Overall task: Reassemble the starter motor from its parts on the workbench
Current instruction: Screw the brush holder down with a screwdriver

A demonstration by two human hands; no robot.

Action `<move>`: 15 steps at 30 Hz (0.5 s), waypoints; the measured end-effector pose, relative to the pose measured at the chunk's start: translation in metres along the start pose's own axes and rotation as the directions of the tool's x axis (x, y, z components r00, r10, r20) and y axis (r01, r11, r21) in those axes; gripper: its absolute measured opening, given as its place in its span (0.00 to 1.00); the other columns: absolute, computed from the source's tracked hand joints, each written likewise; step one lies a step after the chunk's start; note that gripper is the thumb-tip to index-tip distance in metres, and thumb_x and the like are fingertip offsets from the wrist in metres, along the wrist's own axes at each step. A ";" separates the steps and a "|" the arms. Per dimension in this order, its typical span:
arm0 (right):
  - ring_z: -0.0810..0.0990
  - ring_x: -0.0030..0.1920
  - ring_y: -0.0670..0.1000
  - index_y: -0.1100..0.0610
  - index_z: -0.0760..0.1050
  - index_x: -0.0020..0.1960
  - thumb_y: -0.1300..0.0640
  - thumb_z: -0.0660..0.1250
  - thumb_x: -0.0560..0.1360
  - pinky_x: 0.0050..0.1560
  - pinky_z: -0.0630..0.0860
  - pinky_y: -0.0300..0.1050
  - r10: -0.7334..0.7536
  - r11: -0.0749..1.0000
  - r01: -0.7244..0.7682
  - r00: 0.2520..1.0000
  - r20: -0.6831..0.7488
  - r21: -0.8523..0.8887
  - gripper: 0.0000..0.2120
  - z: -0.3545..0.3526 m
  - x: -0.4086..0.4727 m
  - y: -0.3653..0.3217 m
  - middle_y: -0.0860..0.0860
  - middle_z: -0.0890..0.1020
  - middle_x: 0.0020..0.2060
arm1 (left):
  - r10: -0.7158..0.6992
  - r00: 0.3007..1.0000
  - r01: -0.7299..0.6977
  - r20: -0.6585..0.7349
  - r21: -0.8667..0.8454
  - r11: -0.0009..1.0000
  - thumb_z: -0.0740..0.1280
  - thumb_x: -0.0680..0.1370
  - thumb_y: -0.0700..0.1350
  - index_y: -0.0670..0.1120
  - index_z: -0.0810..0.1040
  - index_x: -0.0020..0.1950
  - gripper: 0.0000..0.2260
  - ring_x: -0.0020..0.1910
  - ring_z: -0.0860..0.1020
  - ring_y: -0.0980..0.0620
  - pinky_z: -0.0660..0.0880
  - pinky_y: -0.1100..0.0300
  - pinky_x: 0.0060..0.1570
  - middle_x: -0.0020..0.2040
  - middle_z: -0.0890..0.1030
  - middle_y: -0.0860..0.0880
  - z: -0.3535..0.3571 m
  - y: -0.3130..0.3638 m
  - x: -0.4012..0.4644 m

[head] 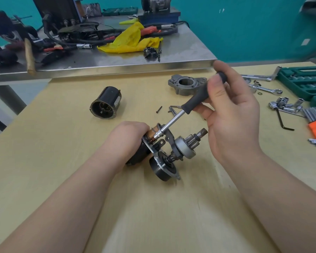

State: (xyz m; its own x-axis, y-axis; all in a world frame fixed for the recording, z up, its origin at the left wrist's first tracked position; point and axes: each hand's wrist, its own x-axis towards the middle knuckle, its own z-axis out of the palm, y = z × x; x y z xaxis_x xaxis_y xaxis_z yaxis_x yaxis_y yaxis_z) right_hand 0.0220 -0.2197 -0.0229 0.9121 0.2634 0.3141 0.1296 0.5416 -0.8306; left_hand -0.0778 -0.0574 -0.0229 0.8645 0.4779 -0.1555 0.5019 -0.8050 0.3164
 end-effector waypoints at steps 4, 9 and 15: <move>0.86 0.60 0.65 0.59 0.73 0.76 0.63 0.62 0.84 0.57 0.84 0.60 0.044 0.997 -0.049 0.995 0.085 0.057 0.21 -0.003 0.001 -0.004 0.60 0.85 0.58 | 0.021 1.000 -0.021 0.001 0.048 0.999 0.64 0.81 0.35 0.47 0.75 0.49 0.07 0.54 0.79 0.40 0.67 0.55 0.40 0.43 0.74 0.48 0.003 -0.004 0.003; 0.86 0.49 0.51 0.53 0.81 0.63 0.63 0.73 0.80 0.51 0.85 0.54 -0.005 0.999 0.005 1.000 0.000 -0.045 0.13 0.001 0.001 -0.003 0.52 0.82 0.47 | -0.001 1.000 0.000 -0.023 -0.041 0.999 0.62 0.83 0.34 0.45 0.78 0.50 0.08 0.56 0.79 0.37 0.74 0.54 0.46 0.48 0.79 0.42 0.006 -0.006 0.006; 0.86 0.61 0.64 0.58 0.74 0.76 0.64 0.60 0.85 0.57 0.84 0.60 0.057 0.996 -0.062 0.995 0.084 0.061 0.20 -0.007 0.002 -0.002 0.60 0.85 0.58 | 0.006 1.000 -0.006 0.004 0.009 1.000 0.63 0.81 0.35 0.46 0.77 0.52 0.07 0.54 0.79 0.40 0.69 0.57 0.41 0.46 0.76 0.45 0.002 -0.003 0.004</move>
State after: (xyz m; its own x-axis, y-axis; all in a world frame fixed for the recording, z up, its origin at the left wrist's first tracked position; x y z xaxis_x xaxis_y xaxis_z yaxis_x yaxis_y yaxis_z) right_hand 0.0262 -0.2255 -0.0237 0.8822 0.3599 0.3036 0.0483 0.5722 -0.8187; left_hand -0.0760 -0.0538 -0.0260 0.8678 0.4714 -0.1573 0.4966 -0.8111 0.3091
